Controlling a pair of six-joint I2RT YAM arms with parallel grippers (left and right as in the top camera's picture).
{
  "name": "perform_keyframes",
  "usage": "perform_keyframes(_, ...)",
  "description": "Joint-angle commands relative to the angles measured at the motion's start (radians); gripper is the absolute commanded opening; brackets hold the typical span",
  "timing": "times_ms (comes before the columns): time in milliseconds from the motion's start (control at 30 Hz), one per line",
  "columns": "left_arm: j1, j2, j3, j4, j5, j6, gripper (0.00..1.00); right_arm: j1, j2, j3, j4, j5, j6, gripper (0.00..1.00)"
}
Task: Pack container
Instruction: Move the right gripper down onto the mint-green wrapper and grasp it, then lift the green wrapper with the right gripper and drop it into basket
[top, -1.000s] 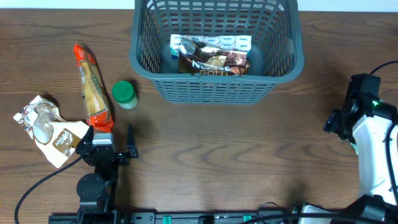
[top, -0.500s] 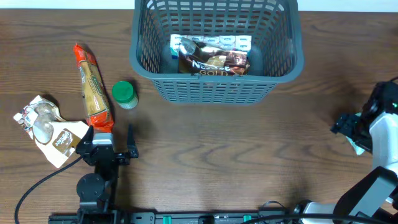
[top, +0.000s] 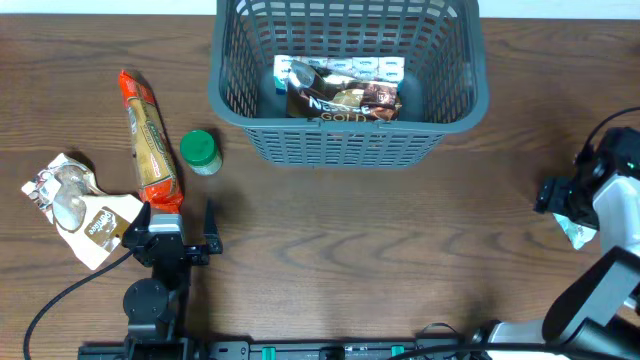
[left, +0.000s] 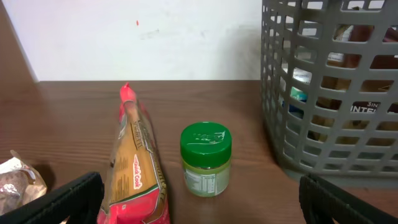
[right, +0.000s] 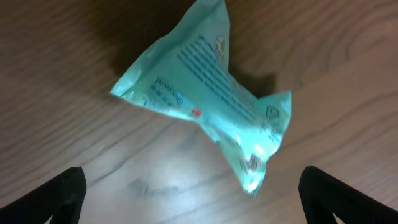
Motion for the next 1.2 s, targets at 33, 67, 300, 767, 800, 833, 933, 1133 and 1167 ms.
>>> perform_keyframes(33, 0.003, -0.001, -0.018, -0.038, -0.009, 0.003, 0.99, -0.007, 0.045, -0.001, 0.042, 0.089, -0.098, 0.92)
perform_keyframes(67, 0.003, -0.001, -0.018, -0.038, -0.009, 0.003, 0.99, -0.008, 0.057, -0.001, 0.056, 0.101, -0.112, 0.91)
perform_keyframes(300, 0.003, -0.001, -0.018, -0.038, -0.008, 0.003, 0.99, -0.028, 0.173, -0.001, 0.119, 0.109, -0.122, 0.91)
perform_keyframes(767, 0.003, -0.001, -0.018, -0.038, -0.008, 0.003, 0.99, -0.028, 0.301, -0.001, 0.208, 0.023, -0.121, 0.31)
perform_keyframes(800, 0.003, -0.001, -0.018, -0.038, -0.008, 0.003, 0.99, -0.028, 0.301, -0.001, 0.208, -0.005, -0.120, 0.26)
perform_keyframes(833, 0.003, -0.001, -0.018, -0.038, -0.008, 0.003, 0.99, -0.027, 0.301, -0.001, 0.208, -0.027, -0.120, 0.24)
perform_keyframes(933, 0.003, -0.001, -0.018, -0.038, -0.009, 0.003, 0.98, -0.027, 0.301, -0.001, 0.208, -0.055, -0.084, 0.10)
perform_keyframes(1133, 0.003, -0.001, -0.018, -0.038, -0.008, 0.003, 0.99, -0.025, 0.298, 0.009, 0.167, -0.064, 0.110, 0.01)
perform_keyframes(1167, 0.003, -0.001, -0.018, -0.038, -0.009, 0.003, 0.99, -0.025, 0.297, 0.012, 0.165, -0.089, 0.117, 0.02)
